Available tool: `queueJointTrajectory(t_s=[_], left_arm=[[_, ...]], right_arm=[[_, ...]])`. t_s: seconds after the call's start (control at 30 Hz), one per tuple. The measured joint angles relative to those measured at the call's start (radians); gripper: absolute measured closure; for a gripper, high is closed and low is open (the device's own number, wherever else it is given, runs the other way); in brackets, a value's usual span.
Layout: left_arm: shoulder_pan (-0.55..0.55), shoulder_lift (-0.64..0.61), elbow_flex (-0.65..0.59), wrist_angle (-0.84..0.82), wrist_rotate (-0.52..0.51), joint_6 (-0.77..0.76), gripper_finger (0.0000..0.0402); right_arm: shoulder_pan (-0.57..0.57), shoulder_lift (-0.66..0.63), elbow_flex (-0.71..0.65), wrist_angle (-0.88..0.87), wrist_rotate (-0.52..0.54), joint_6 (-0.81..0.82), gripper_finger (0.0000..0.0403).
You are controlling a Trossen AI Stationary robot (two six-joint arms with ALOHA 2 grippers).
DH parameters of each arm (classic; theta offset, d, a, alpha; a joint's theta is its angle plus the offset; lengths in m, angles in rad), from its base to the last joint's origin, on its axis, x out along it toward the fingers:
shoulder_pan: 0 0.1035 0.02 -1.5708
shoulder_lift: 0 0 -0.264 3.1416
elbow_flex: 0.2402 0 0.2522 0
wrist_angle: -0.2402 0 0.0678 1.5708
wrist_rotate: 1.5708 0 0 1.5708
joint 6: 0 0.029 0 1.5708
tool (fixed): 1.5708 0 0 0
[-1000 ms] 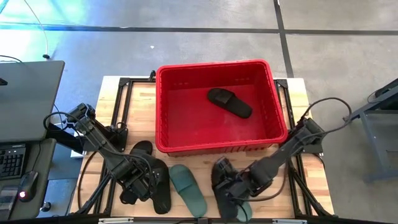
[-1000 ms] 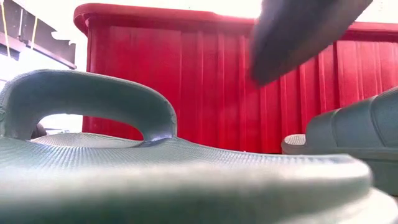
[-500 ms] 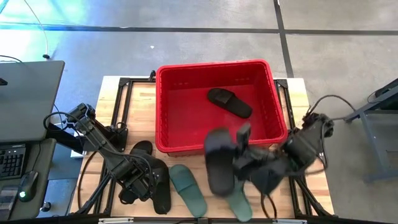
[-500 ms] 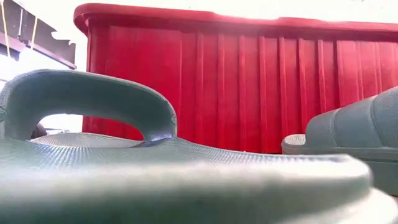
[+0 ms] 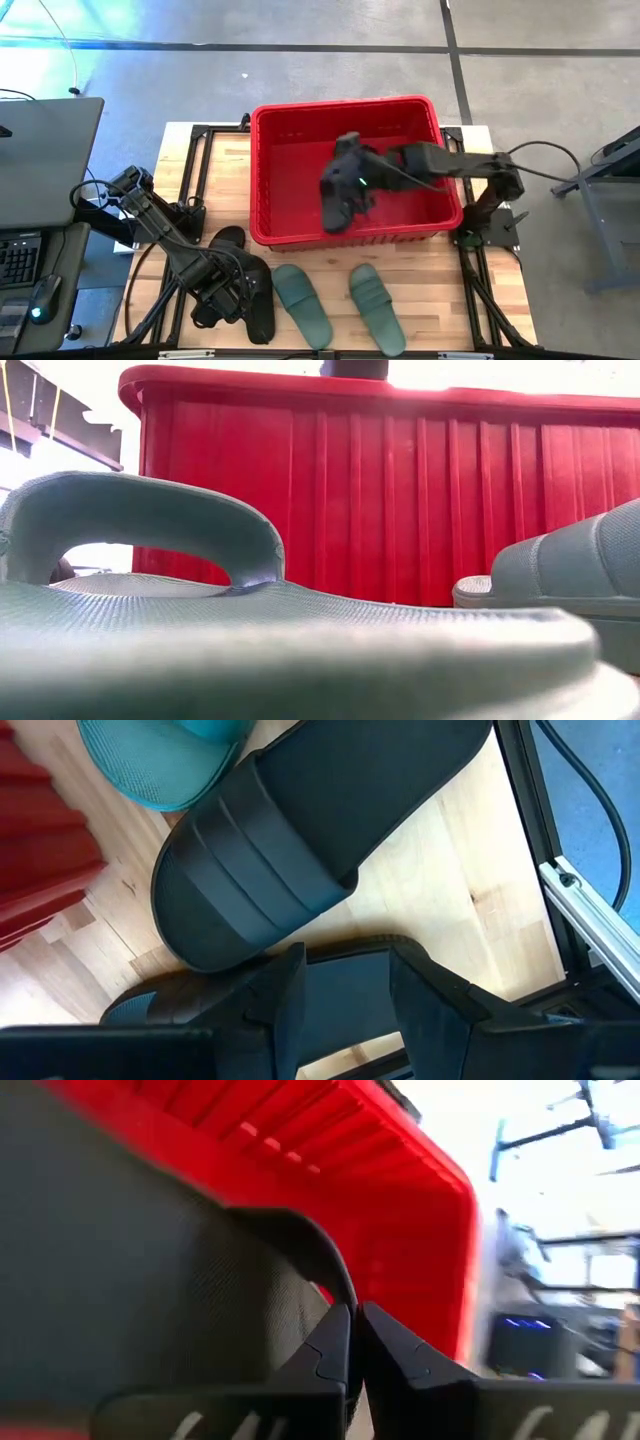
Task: Pick and place slides into bin
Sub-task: Put the black slide into the red bin
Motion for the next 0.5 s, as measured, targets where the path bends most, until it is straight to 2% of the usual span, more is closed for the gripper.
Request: queueJointTrajectory(t_s=[0.17, 0.5], left_arm=[[0.0, 0.0, 0.0, 0.002, 0.0, -0.026, 0.0273], [0.0, 0.0, 0.0, 0.001, -0.02, -0.029, 0.0273]], right_arm=[[-0.183, 0.001, -0.217, 0.31, -0.295, -0.107, 0.0403], [-0.328, 0.0, -0.568, 0.695, -0.58, -0.144, 0.0403]])
